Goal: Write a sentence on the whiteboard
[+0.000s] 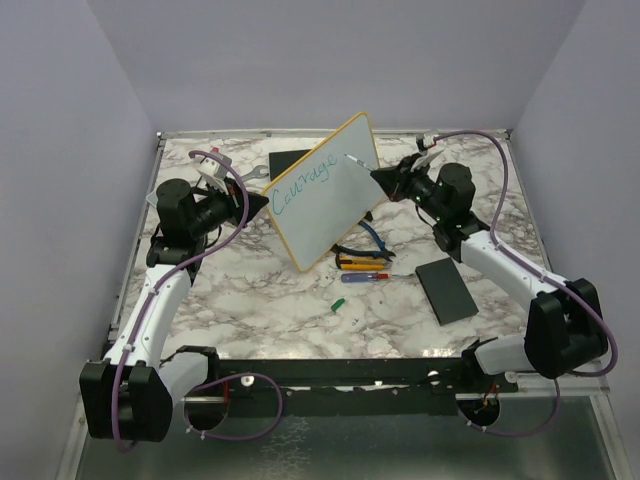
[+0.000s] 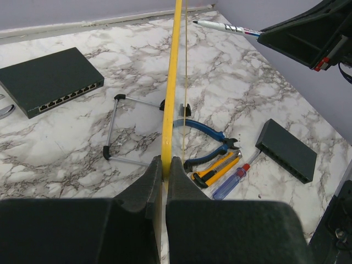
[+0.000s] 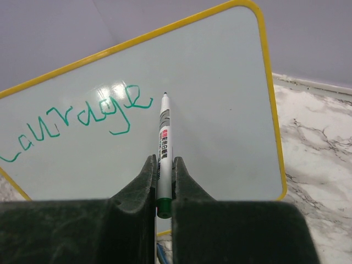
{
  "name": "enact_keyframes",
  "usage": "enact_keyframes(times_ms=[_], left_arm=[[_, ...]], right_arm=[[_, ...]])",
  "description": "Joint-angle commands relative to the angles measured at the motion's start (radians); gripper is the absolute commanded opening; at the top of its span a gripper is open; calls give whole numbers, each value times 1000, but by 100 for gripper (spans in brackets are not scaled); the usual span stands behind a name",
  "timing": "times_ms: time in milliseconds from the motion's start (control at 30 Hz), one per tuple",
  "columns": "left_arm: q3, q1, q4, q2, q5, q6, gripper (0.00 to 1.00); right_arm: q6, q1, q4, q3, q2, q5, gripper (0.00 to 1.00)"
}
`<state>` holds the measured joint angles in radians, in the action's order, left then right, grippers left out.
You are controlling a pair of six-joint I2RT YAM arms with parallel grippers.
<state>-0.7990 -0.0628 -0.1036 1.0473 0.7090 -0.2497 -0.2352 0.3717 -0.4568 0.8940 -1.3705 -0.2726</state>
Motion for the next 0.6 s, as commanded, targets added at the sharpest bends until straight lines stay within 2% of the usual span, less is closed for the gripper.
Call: enact_keyframes(times_ms=[0, 567], left_arm=[[9, 2, -26, -17, -9, 21, 0], [10, 2, -26, -18, -2, 22, 0]], right_arm=[[-5, -1, -44, 44, -36, -24, 1], [0, -2, -59, 89, -101, -13, 1]])
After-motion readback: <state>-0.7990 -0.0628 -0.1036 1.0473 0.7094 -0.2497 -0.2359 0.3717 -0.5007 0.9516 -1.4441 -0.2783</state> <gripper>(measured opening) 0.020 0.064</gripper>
